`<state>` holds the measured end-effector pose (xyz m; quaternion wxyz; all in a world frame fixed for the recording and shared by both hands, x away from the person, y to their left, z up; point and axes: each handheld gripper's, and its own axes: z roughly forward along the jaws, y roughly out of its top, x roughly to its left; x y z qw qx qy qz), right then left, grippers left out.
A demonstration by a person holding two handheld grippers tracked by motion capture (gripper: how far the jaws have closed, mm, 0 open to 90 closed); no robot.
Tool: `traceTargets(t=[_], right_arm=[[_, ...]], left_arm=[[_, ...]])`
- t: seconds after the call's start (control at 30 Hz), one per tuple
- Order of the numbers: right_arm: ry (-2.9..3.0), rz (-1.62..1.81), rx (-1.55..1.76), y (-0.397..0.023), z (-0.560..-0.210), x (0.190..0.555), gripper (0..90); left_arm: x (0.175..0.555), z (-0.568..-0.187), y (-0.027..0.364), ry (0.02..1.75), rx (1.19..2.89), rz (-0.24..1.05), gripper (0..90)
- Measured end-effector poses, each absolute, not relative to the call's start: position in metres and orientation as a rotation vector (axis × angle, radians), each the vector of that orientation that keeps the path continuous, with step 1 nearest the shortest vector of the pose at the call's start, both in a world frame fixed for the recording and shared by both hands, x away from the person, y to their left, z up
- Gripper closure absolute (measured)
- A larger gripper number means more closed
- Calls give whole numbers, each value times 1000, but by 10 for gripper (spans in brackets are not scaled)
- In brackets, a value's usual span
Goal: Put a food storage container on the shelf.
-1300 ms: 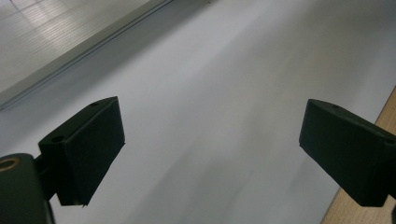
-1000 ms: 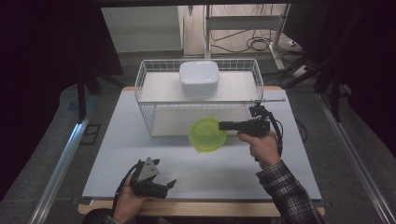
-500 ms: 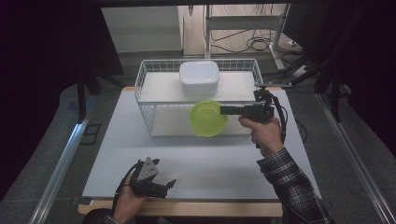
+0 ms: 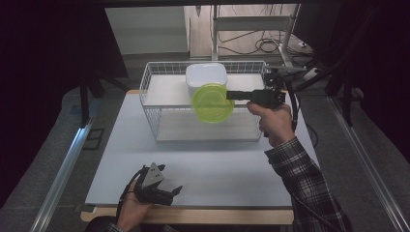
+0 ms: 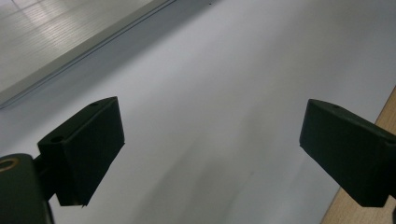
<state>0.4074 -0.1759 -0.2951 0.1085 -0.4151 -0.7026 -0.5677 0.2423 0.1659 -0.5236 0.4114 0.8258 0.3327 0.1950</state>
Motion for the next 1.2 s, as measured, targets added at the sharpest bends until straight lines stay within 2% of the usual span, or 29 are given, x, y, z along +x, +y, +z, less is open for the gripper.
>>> traceTargets(t=[0.53, 1.2], right_arm=[[-2049, -1767, -1365, -156, -246, 439, 819], [-1981, -1760, -1578, -134, -252, 484, 818]], left_arm=[[242, -523, 167, 835, 2072, 486, 60], [241, -523, 166, 824, 2074, 474, 60]])
